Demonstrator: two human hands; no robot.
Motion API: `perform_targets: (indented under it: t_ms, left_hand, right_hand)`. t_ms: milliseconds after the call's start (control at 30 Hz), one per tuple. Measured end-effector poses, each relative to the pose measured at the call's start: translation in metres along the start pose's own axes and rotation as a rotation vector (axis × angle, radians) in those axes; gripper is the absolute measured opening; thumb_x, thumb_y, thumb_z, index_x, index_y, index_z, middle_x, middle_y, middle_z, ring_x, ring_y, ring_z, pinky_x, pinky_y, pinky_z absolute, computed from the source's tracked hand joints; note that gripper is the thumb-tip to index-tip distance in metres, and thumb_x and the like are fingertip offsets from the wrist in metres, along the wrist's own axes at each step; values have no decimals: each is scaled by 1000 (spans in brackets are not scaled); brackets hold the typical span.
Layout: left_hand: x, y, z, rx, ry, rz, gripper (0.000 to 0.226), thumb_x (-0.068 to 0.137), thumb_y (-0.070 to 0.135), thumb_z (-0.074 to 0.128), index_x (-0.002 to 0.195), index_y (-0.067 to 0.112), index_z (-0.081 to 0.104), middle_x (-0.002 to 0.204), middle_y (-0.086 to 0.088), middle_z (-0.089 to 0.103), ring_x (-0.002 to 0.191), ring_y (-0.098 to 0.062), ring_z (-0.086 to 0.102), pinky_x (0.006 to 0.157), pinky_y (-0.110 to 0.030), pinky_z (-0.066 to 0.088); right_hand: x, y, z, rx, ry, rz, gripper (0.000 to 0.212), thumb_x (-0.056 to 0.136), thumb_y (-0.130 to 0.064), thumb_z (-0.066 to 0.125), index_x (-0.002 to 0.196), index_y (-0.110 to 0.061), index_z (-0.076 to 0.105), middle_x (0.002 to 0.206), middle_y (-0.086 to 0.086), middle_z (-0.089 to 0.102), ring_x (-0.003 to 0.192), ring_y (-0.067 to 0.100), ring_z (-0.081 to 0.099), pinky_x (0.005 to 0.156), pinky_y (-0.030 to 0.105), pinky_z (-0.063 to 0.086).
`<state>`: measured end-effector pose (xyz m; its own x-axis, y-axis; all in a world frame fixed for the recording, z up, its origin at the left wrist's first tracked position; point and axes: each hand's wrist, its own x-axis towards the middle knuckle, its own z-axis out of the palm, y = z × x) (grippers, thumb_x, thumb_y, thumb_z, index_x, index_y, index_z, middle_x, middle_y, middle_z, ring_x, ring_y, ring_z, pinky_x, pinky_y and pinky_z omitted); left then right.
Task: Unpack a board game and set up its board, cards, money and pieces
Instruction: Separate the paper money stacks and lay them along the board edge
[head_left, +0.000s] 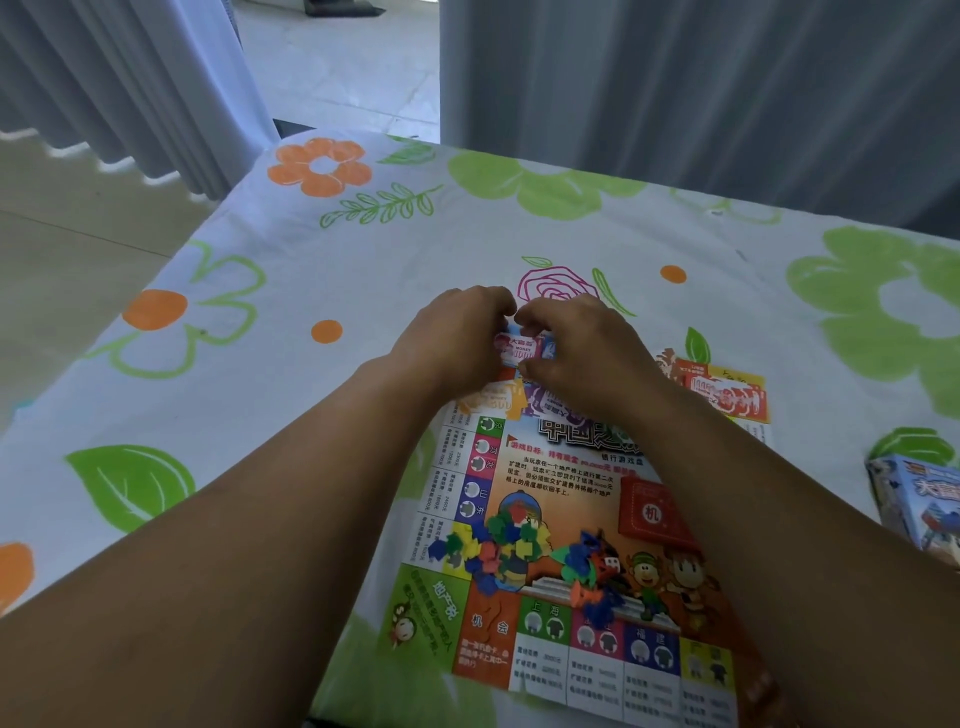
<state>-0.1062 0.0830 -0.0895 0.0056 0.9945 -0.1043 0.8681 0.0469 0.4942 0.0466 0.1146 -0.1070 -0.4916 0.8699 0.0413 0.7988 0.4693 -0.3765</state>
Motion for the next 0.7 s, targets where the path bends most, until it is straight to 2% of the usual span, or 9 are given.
perform_targets:
  t_ms: [167, 300, 400, 567, 700]
  left_hand:
    - [-3, 2, -1, -10, 10, 17, 40, 83, 21, 70, 122, 20, 62, 116, -1, 69, 102, -21, 62, 83, -36, 52]
    - [-3, 2, -2, -18, -3, -1, 47, 83, 20, 71, 129, 21, 59, 122, 0, 68, 107, -21, 62, 89, -41, 54]
    - [-2, 1, -1, -17, -13, -31, 59, 82, 17, 72, 137, 19, 52, 128, -1, 66, 113, -21, 61, 94, -44, 53]
    - [-1, 1, 0, -27, -11, -42, 58, 82, 18, 72, 137, 19, 52, 128, -1, 66, 112, -22, 62, 93, -44, 54]
    - [-1, 1, 0, -24, -5, -40, 57, 82, 16, 72, 135, 19, 53, 127, -1, 66, 111, -21, 62, 92, -43, 54]
  right_hand:
    - [0, -3, 2, -4, 16, -17, 42, 88, -25, 70, 128, -23, 61, 116, 5, 68, 112, 27, 53, 94, 46, 46]
    - [-1, -3, -4, 13, -7, -20, 50, 85, -23, 72, 133, -22, 58, 126, 2, 65, 119, 25, 52, 97, 50, 46]
    - [-1, 3, -11, 55, -30, 20, 53, 84, -16, 71, 135, -23, 57, 127, -2, 63, 118, 22, 52, 96, 48, 49]
    - [-2, 10, -12, 63, -62, 21, 52, 83, -13, 68, 132, -24, 58, 121, -5, 64, 115, 18, 51, 88, 37, 47]
    - [-1, 7, -6, 38, -27, 7, 45, 87, -16, 67, 131, -22, 59, 119, -3, 66, 113, 19, 51, 90, 41, 49]
